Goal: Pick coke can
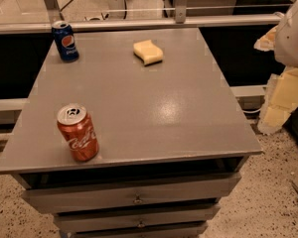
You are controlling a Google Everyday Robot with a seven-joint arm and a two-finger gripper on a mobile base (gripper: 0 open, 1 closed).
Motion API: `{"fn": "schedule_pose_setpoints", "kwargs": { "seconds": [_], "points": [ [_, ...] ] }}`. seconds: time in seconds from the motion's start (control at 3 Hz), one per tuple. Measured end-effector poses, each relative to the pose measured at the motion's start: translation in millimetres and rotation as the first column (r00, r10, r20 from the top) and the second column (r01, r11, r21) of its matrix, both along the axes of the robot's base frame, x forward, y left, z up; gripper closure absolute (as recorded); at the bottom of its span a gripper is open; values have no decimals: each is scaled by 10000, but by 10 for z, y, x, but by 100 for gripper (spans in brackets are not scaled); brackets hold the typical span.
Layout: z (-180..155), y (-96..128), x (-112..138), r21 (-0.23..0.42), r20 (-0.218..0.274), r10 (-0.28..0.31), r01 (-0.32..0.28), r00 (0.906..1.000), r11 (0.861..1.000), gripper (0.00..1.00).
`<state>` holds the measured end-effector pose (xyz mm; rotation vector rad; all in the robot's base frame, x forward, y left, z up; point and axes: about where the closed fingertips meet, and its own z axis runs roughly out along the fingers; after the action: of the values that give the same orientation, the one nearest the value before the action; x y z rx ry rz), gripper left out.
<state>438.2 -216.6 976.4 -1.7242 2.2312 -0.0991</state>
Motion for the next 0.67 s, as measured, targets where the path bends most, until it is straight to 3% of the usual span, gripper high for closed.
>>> {"fn": "schedule_pose_setpoints", "kwargs": {
  "seconds": [0.33,0.67],
  "points": [
    [0,0,0,0,2,0,0,10000,10000,0],
    [-87,165,25,624,24,412,-413,9991,9972,0]
  ]
}}
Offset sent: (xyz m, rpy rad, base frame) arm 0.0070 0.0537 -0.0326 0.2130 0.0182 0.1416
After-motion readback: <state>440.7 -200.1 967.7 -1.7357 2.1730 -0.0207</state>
